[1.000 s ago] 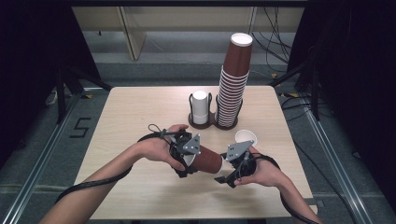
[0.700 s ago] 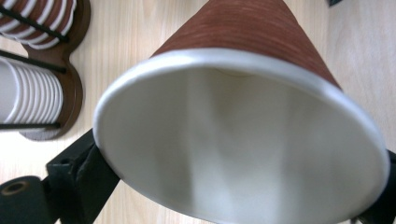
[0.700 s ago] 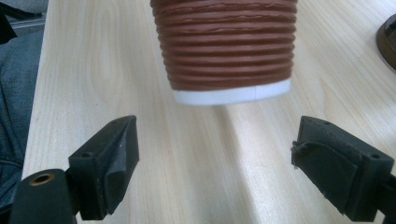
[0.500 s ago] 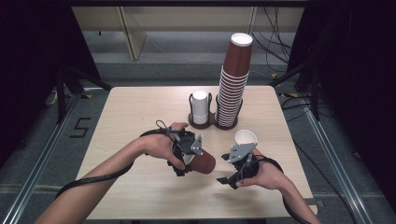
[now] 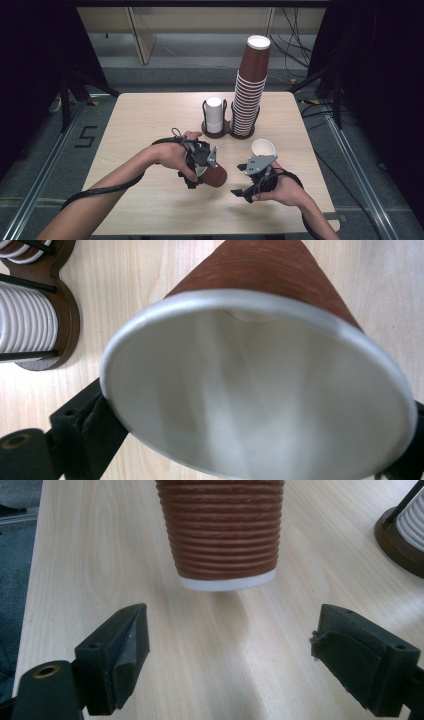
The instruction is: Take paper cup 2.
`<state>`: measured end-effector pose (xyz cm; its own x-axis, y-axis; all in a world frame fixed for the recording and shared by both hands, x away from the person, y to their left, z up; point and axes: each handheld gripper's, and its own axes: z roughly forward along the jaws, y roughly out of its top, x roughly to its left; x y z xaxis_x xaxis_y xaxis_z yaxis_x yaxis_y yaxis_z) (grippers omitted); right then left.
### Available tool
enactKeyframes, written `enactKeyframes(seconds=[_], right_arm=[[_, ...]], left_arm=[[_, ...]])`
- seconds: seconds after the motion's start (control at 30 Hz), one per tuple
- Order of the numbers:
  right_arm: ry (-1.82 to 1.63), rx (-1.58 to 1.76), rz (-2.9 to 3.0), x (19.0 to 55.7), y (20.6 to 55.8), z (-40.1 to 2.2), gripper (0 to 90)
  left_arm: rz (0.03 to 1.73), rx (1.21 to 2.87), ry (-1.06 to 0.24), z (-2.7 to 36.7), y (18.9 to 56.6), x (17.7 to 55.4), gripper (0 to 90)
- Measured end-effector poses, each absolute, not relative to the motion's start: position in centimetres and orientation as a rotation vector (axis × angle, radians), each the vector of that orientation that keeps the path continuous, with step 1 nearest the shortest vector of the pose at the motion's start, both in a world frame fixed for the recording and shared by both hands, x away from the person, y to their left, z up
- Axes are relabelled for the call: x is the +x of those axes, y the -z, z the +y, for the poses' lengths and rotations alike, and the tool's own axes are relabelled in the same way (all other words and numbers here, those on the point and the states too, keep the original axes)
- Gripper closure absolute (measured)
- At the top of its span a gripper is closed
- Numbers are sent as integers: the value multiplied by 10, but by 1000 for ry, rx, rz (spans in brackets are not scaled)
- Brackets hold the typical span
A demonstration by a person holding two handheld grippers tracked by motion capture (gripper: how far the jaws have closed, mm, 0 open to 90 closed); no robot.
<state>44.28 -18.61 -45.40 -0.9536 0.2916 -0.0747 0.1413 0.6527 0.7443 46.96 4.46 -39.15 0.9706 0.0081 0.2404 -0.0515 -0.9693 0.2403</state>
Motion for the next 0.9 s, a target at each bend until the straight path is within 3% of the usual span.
enactKeyframes(seconds=[0.9], right_arm=[[-1279,394,2606,442,450,-172,151]], left_arm=[[-56,2920,-338,39,386,472,65]])
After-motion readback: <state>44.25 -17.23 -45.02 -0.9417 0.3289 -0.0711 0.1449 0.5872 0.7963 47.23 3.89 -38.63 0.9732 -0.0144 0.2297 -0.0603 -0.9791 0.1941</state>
